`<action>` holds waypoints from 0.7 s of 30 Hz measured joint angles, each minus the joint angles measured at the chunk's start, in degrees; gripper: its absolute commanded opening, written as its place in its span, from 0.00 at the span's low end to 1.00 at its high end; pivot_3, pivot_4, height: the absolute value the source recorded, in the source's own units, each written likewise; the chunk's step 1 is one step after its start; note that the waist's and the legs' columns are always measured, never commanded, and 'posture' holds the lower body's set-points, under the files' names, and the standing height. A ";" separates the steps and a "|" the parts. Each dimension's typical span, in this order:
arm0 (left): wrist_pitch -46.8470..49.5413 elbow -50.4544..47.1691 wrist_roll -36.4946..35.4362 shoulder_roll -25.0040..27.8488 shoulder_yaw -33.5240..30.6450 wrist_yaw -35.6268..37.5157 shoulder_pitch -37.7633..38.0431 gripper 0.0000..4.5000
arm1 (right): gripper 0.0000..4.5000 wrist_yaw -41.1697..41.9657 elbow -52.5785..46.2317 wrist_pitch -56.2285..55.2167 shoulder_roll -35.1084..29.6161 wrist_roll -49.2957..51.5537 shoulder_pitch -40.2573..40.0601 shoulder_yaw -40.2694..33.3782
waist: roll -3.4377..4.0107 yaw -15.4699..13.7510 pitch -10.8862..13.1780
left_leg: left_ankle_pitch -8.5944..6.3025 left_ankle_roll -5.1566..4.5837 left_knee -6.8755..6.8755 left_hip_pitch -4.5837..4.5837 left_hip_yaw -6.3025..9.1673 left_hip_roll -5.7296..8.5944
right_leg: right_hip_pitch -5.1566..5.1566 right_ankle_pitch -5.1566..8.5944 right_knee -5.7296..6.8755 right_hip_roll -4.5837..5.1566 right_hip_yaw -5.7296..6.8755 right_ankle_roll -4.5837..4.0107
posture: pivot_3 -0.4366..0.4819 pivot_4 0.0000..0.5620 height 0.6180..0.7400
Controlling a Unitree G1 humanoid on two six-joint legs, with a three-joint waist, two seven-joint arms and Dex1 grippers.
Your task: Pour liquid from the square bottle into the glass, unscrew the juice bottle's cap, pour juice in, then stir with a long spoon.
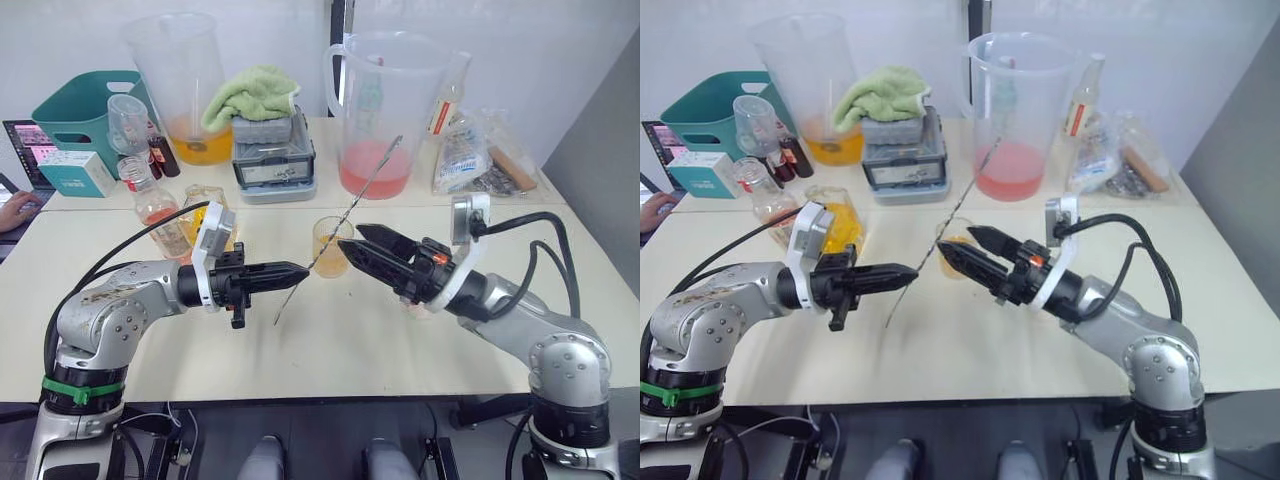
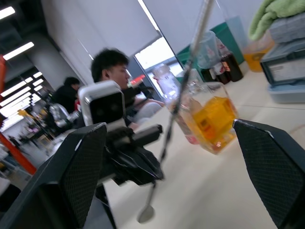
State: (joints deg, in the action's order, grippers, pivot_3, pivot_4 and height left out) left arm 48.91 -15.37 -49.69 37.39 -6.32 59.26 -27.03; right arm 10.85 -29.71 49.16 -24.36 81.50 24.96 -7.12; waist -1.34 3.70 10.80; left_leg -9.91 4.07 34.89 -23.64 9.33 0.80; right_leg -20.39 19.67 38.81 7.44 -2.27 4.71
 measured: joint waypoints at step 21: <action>-2.62 -0.42 2.21 0.65 2.70 0.46 1.18 0.00 | 0.45 -5.82 2.26 -0.11 -1.98 7.46 3.37 0.38 | 0.01 0.09 0.00 | 0.00 -0.01 -0.05 -0.01 -0.03 0.00 | -0.08 0.00 0.02 0.00 -0.05 -0.01 | 0.48 0.27 1.00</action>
State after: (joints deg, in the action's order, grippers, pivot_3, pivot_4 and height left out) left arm 46.29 -15.79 -47.47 38.04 -3.62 59.72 -25.85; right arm 5.02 -27.45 49.04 -26.35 88.95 28.33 -6.74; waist -1.33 3.79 10.80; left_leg -9.91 4.06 34.84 -23.65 9.29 0.80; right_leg -20.47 19.68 38.83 7.43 -2.33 4.70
